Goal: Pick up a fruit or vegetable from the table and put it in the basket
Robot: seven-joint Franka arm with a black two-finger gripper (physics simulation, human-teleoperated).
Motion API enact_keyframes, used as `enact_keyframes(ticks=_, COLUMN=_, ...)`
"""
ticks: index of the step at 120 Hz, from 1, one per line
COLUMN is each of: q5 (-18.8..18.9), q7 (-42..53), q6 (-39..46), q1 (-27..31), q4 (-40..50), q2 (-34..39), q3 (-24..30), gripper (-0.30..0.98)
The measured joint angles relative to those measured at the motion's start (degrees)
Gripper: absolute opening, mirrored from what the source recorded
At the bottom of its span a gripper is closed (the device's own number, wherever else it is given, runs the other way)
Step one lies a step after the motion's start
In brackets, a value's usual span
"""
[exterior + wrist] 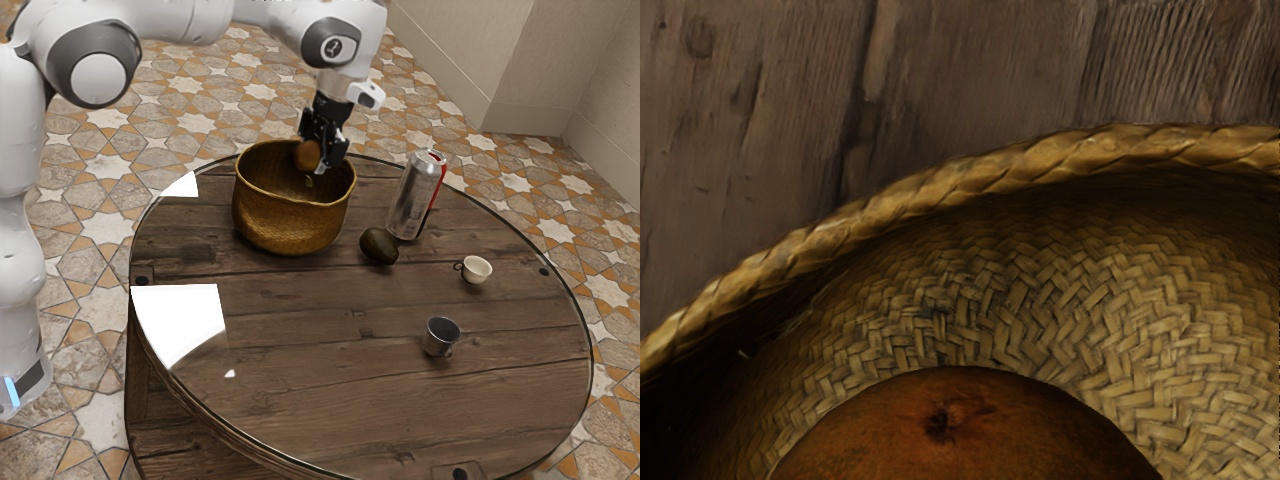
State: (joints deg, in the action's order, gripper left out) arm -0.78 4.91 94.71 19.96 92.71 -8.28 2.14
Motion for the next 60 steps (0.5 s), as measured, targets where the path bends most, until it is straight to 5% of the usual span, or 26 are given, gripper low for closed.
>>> enact_keyframes(ticks=10, q5=-0.18, q7=0.22, q6=0.65, q1=-0.10, q4=-0.04, q2=-0.22, q3=0.06, gripper=0.29)
enact_keyframes(ticks=22, q5=-0.29, q7=0.55, q6=1.12, q1=-0.02, q4=-0.04, q2=-0.22, q3=0.00, gripper=0.49)
enact_keyframes(ticks=38, q5=-0.15, q7=0.94, q6=1.47, q1=0.11, q4=-0.23, q2=0.35, q3=0.48, gripper=0.61)
enact_keyframes(ticks=49, q5=3.74, q7=-0.15, q6=0.91, q1=1.38, q4=-0.91, q2=4.89, q3=12.63, gripper=0.65)
enact_keyframes(ticks=60, q5=7.68, q7=-1.32, q6=0.21, q1=-6.84, q4=-1.76, q2=6.66, q3=20.12, gripper=0.67)
